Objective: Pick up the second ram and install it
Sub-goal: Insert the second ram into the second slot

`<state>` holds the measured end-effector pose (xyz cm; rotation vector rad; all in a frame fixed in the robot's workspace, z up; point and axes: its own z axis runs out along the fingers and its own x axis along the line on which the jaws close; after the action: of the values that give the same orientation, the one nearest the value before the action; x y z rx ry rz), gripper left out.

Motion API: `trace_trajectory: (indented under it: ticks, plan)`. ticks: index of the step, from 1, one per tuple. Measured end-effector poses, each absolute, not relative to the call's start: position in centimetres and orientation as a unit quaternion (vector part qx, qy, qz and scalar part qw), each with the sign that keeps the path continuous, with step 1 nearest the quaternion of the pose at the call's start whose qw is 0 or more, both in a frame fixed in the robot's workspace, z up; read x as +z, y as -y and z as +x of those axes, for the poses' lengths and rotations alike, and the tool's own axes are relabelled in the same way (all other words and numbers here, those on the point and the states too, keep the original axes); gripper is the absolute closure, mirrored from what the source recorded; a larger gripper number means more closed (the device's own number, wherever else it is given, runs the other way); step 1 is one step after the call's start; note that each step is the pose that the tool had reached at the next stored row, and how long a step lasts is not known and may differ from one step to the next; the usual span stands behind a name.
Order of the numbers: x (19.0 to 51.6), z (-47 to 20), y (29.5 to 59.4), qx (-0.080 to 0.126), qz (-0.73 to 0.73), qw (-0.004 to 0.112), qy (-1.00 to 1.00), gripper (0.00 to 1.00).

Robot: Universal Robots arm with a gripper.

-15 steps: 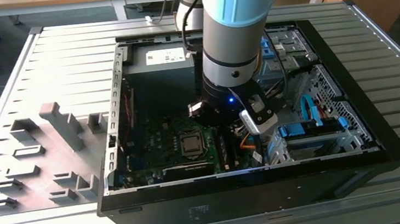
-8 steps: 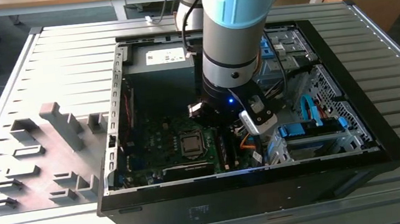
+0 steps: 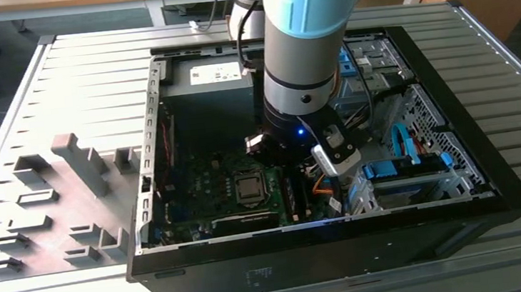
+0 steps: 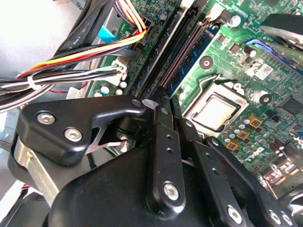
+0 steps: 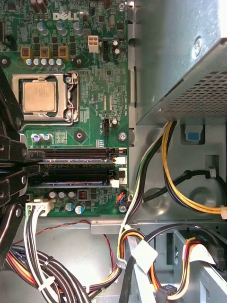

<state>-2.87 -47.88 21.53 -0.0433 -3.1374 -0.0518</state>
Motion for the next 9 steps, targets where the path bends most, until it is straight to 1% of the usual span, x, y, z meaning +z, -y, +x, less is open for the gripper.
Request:
trace_trajectory:
  ticks: [9]
  plan:
    - [21.62,-2.82,47.88,-0.016,-0.011,0.002,1.000,0.86]
